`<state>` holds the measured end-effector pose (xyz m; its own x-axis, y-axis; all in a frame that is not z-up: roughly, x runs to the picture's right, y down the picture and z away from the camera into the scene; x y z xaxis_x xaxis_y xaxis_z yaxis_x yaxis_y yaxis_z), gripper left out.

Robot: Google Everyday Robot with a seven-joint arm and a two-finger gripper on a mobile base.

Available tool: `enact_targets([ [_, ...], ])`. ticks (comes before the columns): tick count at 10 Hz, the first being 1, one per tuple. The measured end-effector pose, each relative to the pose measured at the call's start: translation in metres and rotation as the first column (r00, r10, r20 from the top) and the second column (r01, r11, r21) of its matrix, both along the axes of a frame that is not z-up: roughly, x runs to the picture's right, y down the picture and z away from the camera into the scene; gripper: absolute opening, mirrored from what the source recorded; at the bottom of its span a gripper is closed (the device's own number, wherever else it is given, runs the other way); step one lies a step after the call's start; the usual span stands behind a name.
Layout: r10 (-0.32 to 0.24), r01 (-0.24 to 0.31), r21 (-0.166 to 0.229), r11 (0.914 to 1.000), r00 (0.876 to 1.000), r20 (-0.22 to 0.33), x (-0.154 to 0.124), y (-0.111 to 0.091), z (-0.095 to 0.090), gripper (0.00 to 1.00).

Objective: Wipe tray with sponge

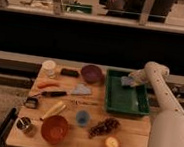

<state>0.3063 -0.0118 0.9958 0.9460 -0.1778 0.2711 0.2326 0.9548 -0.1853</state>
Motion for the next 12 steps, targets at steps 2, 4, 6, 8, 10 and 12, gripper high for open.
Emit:
enact_targets([
  [2,-0.009,0.009,0.0,1.0,1.0,0.007,-0.005,0.0,0.002,0.0],
  [4,-0.02,0.02,0.007,0.9998,1.0,0.021,-0.015,-0.003,0.001,0.0],
  [6,-0.039,0.038,0.023,0.999,0.998,0.042,-0.029,-0.004,-0.005,0.0],
  [8,-0.057,0.054,0.037,0.9978,0.996,0.063,-0.044,-0.005,-0.011,0.0],
  [10,-0.068,0.063,0.049,0.9968,0.993,0.096,-0.061,-0.001,-0.018,0.0],
  [12,-0.074,0.067,0.057,0.9961,0.989,0.128,-0.074,0.007,-0.021,0.0],
])
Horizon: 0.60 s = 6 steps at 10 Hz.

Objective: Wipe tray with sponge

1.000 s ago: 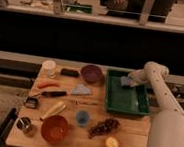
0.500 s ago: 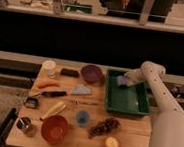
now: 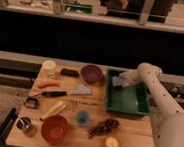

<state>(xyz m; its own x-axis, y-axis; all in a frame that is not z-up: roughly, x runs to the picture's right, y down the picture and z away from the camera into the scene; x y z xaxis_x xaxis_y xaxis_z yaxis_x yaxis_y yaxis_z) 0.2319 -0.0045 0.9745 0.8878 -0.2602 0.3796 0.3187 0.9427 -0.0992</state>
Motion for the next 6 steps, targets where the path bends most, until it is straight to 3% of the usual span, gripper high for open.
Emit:
enact_targets([
  [6,-0.052,0.052,0.011,0.9986,0.999,0.01,-0.012,0.044,-0.026,0.0],
])
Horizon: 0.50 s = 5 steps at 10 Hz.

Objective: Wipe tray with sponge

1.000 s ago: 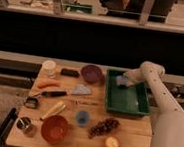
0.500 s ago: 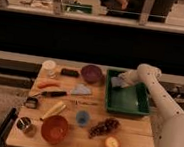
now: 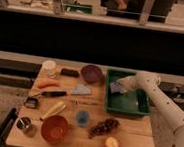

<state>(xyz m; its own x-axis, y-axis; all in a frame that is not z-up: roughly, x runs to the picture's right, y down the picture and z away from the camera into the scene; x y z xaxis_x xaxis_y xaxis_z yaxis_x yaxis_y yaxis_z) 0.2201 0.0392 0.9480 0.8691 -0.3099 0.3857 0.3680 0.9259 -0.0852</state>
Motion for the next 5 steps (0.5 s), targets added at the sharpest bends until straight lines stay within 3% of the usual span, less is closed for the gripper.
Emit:
enact_targets([
  [5,-0.001,0.001,-0.027,0.9996,0.999,-0.034,0.008,0.04,-0.029,0.0],
])
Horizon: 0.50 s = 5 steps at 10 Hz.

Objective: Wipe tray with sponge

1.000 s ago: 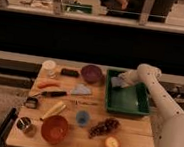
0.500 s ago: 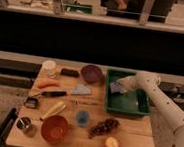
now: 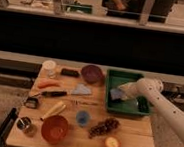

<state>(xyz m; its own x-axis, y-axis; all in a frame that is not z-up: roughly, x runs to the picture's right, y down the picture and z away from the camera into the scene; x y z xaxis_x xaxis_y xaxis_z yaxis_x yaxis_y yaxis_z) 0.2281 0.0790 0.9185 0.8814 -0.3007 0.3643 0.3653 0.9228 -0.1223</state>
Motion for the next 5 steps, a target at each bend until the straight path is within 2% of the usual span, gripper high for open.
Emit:
enact_targets([
  [2,-0.002,0.002,-0.011,0.9999,1.0,-0.009,-0.003,0.008,-0.005,0.0],
  [5,0.04,-0.04,-0.011,0.9991,0.998,-0.052,0.019,0.015,-0.014,0.0],
])
